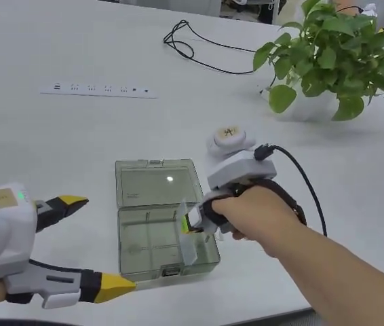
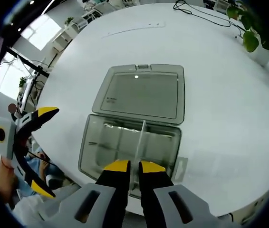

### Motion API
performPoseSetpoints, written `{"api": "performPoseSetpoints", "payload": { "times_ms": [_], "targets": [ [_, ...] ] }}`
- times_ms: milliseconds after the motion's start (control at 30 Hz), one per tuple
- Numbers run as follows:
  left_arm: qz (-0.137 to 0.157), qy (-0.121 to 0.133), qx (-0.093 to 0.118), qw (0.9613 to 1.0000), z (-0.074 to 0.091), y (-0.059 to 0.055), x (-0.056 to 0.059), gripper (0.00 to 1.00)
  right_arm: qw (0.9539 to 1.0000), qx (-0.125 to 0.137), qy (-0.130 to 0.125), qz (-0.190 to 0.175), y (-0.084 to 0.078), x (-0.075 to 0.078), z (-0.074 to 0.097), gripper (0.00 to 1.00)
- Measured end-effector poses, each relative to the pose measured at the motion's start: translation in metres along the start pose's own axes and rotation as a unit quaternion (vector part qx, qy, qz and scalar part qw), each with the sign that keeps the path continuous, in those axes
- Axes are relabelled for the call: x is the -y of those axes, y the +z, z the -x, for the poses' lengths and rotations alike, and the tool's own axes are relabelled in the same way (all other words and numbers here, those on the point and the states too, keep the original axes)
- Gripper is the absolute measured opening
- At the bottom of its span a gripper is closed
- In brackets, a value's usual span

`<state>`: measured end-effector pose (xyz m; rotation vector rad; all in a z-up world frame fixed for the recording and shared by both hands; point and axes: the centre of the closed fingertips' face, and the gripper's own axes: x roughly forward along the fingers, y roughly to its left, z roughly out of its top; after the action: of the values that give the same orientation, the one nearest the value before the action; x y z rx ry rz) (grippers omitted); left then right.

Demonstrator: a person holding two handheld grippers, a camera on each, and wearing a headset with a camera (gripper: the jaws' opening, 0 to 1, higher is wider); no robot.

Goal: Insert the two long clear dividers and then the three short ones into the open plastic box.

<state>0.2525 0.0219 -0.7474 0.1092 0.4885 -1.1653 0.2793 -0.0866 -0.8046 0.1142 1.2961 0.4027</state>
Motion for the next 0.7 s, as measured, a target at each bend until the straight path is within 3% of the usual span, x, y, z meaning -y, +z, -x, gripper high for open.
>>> {"api": "performPoseSetpoints", "payload": {
  "times_ms": [700],
  "targets": [
    [0.0,0.002,-0.004,1.0,0.0,0.0,-0.001,1.0,0.9988,0.017,0.042,-0.017,-0.005,0.004,-0.017,0.11]
  ]
}}
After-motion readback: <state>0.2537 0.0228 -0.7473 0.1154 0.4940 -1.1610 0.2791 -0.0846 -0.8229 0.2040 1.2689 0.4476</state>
